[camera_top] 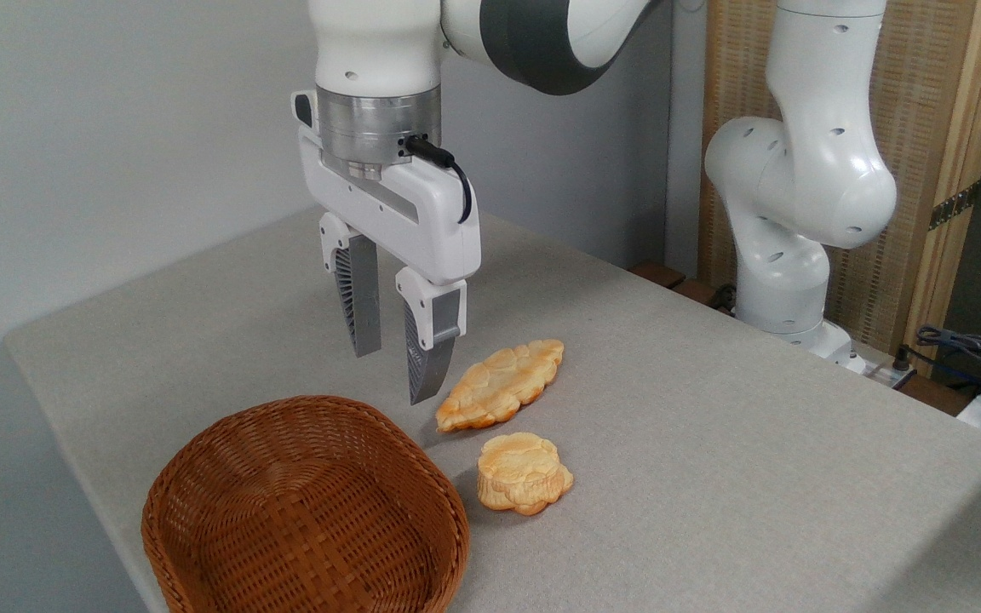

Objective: Put bread into the basket

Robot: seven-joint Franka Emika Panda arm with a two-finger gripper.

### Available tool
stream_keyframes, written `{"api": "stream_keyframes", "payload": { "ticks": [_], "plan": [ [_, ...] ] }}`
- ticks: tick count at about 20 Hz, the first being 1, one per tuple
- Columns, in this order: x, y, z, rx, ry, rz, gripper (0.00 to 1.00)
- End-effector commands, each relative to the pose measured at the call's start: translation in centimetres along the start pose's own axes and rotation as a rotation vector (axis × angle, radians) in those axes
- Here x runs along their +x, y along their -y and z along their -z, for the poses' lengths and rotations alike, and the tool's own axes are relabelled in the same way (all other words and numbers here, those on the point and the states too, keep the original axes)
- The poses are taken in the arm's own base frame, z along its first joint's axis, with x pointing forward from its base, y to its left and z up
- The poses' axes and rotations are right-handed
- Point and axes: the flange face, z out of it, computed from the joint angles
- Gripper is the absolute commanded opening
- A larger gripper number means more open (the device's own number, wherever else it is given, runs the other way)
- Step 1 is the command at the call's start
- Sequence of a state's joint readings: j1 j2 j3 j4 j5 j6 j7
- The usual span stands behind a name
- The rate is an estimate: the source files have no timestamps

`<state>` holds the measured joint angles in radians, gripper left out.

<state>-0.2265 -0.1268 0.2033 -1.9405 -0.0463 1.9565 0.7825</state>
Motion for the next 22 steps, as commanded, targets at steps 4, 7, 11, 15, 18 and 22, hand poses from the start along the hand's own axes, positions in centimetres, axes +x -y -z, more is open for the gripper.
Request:
{"api": "stream_keyframes", "payload": {
  "ticks": [4, 7, 11, 15, 18, 22],
  "plan": [
    [0.2, 0.2, 0.2, -0.006, -0.017, 0.001, 1.00],
    [0.2, 0.2, 0.2, -0.007, -0.016, 0.001, 1.00],
    [0.2, 0.2, 0.2, -0.008, -0.015, -0.001, 1.00],
    [0.2, 0.2, -0.1, -0.013, -0.008, -0.002, 1.00],
    [0.5, 0.3, -0.9, -0.017, 0.004, -0.002, 1.00],
    [0.0, -0.4, -2.3, -0.037, 0.030, -0.013, 1.00]
  ]
}}
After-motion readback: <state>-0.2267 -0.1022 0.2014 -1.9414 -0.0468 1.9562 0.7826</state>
